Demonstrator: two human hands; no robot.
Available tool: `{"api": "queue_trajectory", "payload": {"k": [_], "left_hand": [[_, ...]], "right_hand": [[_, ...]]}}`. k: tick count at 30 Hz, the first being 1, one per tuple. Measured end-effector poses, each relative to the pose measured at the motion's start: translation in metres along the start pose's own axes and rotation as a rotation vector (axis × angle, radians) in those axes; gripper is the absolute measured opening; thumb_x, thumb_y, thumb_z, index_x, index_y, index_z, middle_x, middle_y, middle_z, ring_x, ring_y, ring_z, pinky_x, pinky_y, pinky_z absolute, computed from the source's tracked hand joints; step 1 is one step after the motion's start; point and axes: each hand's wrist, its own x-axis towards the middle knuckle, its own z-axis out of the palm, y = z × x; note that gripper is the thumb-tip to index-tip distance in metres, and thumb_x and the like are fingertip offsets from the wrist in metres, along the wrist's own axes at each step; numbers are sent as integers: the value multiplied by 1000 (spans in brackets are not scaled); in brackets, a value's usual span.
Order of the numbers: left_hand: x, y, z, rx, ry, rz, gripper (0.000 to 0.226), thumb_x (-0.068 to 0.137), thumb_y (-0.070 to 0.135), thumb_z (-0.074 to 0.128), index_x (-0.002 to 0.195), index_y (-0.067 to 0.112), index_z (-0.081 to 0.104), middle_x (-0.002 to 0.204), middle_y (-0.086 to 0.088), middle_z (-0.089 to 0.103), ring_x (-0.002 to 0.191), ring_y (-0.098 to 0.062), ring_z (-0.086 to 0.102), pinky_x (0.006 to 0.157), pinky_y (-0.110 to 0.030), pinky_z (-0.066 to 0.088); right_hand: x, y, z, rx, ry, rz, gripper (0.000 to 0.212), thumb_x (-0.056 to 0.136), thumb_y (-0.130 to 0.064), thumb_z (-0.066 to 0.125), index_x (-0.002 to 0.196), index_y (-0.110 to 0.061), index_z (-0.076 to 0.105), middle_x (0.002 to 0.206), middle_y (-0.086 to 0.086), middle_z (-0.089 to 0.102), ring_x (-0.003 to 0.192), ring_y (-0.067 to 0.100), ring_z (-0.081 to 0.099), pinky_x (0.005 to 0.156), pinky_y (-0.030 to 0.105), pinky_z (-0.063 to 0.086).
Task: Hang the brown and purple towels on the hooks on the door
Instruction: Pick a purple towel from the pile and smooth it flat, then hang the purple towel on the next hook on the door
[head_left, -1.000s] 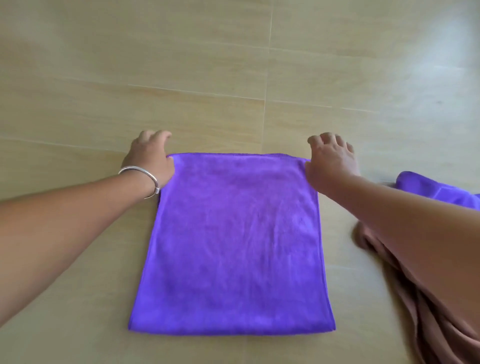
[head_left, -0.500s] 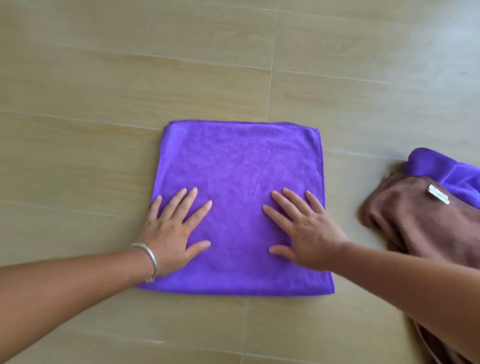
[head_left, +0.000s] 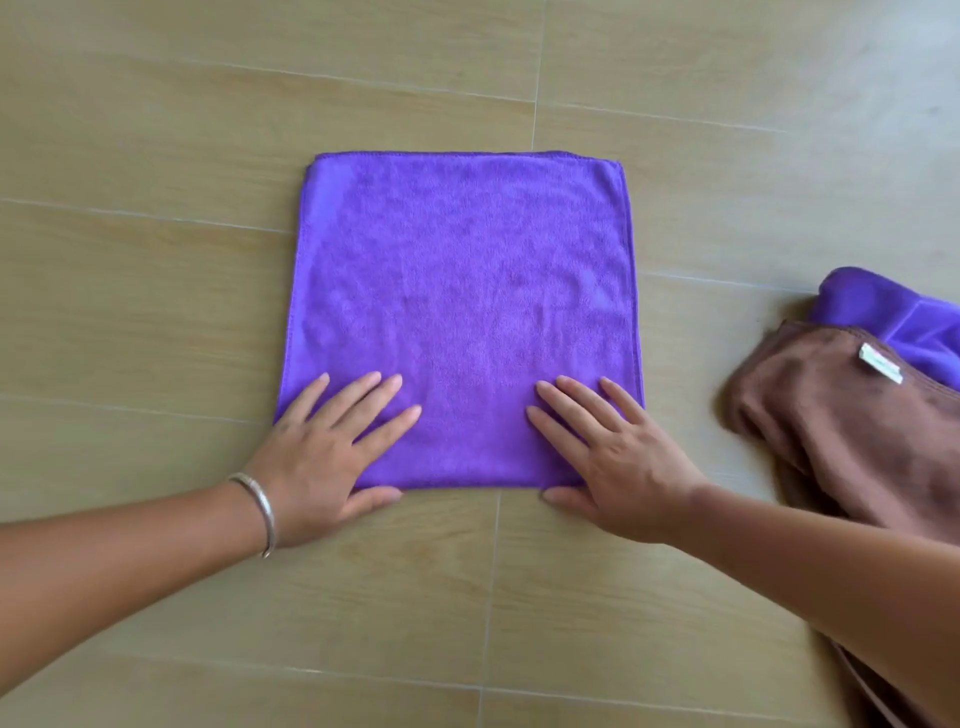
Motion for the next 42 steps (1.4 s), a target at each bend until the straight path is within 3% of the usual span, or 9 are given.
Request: {"api": "queue_trajectory", "payload": {"k": [6,9,13,17,20,26,30,35,42], "left_hand": [[-24,-4,3,-102,32,-64,53,88,41,45,131,14,59,142,-10,49,127,-28,51,100,-47,45],[-20,1,-4,-141,11,-113,40,87,17,57,126,11,62,139,-10,53,123,-29,55,92,-45,48],[-19,0,-35,-90,-177,-229,40,98,26,44,137,15,49,147,-2,43,136,-19,40,108,-39,28],[-32,-9,-107,-104,-132,-317,29,93,22,52,118,10,59,122,-8,61,121,-24,53,97,-41,38],[-48,-11,-181,-124,-126,-343,29,92,20,54,119,11,60,122,-8,62,121,-24,53,97,-42,38],[-69,-30,-357,-9,-162,-372,39,99,29,37,137,26,47,142,9,48,139,-13,32,113,-40,16],[-81,-45,-484,70,-144,-371,38,100,27,32,135,33,46,140,16,48,141,-9,28,115,-42,14],[-65,-71,-679,166,-81,-270,37,102,38,25,133,36,46,141,22,44,144,-6,18,117,-41,7],[-96,-72,-926,177,52,-242,33,103,34,29,125,33,53,137,20,48,143,-8,20,117,-38,10]], "right_hand": [[-12,-3,5,-33,52,80,55,95,-35,46,144,-10,43,151,11,38,137,32,40,108,53,36],[-15,-15,-6,-59,-58,166,55,94,-15,42,147,-5,33,154,13,33,141,34,32,112,55,26],[-22,-30,-49,-46,-180,227,53,96,-15,27,148,-4,25,153,12,29,144,30,18,116,52,11],[-44,-28,-120,3,-133,287,44,97,-14,32,141,-9,37,148,8,35,145,27,16,117,50,8],[-65,-23,-192,41,-94,339,35,98,-15,37,132,-13,47,147,5,37,145,25,17,118,49,9],[-109,-15,-369,95,0,383,39,94,-11,34,130,-15,51,151,0,33,147,21,12,119,45,4],[-147,-4,-490,139,88,394,36,92,-7,39,121,-15,59,149,-1,38,147,19,13,119,45,2],[-197,34,-660,104,238,412,26,99,-25,45,111,-21,69,147,-4,42,146,16,16,118,44,-1],[-271,47,-877,-95,391,511,33,102,-38,38,111,-29,68,146,-11,41,145,12,14,118,43,1]]}}
